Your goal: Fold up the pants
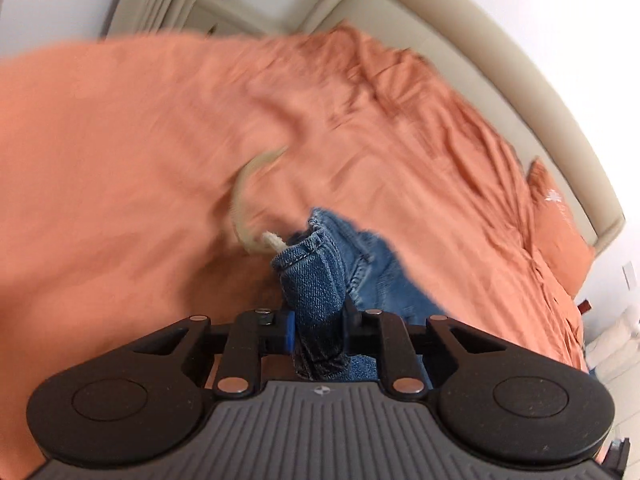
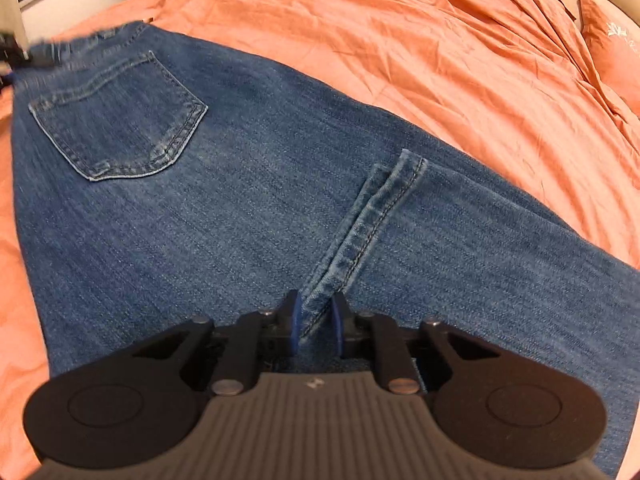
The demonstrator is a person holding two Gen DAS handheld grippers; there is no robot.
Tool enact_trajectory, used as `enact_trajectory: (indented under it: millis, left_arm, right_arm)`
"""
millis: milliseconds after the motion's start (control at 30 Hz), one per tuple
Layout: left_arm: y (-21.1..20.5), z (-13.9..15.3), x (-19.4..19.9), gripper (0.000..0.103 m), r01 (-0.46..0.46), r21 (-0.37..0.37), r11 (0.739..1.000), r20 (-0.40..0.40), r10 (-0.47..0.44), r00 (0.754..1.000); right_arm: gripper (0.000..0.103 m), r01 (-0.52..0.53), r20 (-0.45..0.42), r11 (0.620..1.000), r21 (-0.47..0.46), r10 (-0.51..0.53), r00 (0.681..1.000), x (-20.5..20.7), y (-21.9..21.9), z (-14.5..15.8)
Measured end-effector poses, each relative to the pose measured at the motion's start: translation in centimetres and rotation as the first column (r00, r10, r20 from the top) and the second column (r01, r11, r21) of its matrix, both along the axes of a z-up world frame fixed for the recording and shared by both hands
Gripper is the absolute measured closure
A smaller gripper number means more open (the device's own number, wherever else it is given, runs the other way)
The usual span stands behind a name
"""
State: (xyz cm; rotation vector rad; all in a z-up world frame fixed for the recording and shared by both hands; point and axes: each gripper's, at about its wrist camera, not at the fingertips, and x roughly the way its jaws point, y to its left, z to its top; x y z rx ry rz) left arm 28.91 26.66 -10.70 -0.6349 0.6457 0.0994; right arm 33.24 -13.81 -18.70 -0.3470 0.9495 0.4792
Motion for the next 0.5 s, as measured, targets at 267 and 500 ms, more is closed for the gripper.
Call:
enact_trajectory:
  millis: [267, 500]
  left_arm:
    - [-11.3, 10.7, -0.9, 0.082, 0.130, 0.301, 0.945, 0.126, -0.175, 0.976]
    - [-27.6, 13.3, -1.2, 0.082, 0.273, 0.584, 0.765, 0.116, -0.411, 0.904]
  right_arm:
    - [0.091, 0.092, 0.019, 0.983, 0.160, -0.097, 0.995, -1.3, -3.6, 3.9]
    - [0.091, 0.213, -0.025, 0.946, 0.244, -0.213, 0.977, -4.2, -10.5, 6.3]
